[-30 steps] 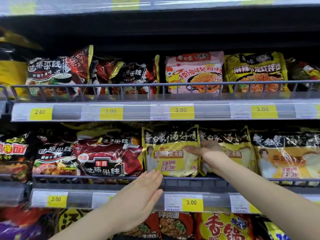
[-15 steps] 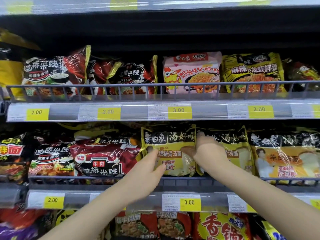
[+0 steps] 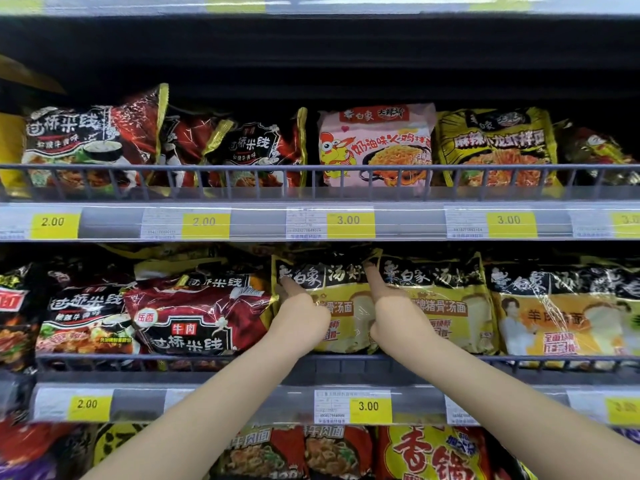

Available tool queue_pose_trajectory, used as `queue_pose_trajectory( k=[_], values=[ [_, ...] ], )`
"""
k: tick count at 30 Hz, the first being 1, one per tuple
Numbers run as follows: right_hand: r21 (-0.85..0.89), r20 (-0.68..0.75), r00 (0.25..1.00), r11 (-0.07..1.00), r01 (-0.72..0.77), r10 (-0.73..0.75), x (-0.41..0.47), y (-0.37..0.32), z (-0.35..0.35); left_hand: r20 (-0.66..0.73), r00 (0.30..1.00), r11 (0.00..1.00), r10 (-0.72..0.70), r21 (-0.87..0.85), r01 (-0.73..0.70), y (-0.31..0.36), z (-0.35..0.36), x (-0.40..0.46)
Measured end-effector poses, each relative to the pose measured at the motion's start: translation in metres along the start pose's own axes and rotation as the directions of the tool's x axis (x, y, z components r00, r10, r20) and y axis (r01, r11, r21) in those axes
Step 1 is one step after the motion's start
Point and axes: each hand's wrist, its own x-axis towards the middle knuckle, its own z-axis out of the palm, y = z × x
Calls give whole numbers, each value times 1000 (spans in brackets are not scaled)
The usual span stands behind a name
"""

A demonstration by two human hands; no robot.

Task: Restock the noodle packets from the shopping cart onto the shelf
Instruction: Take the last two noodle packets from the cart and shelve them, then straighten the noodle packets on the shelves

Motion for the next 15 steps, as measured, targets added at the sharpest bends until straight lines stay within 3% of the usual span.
queue_pose_trajectory(
  k=[5,8,10,12,15],
  values=[
    [44,106,993,997,-64,59,12,2,-4,8,1000,1000,0,-29,1,2,0,-5],
    [-5,-141,990,1000,10,-11,-8,14,-6,4,1000,1000,28,-4,-28,10,-1,-16],
    [-53,-285,959,999,-9,-7,-24,27,-14,29,991,990,133,53,-134,14,1,-29],
    [-114,-348,936,988,-104,59,-33,45,-25,144,961,968,237,47,-246,23,7,-42],
    [-192,-358,923,957,-219,140,-41,73,-36,320,914,965,251,-16,-260,41,25,-46]
  ],
)
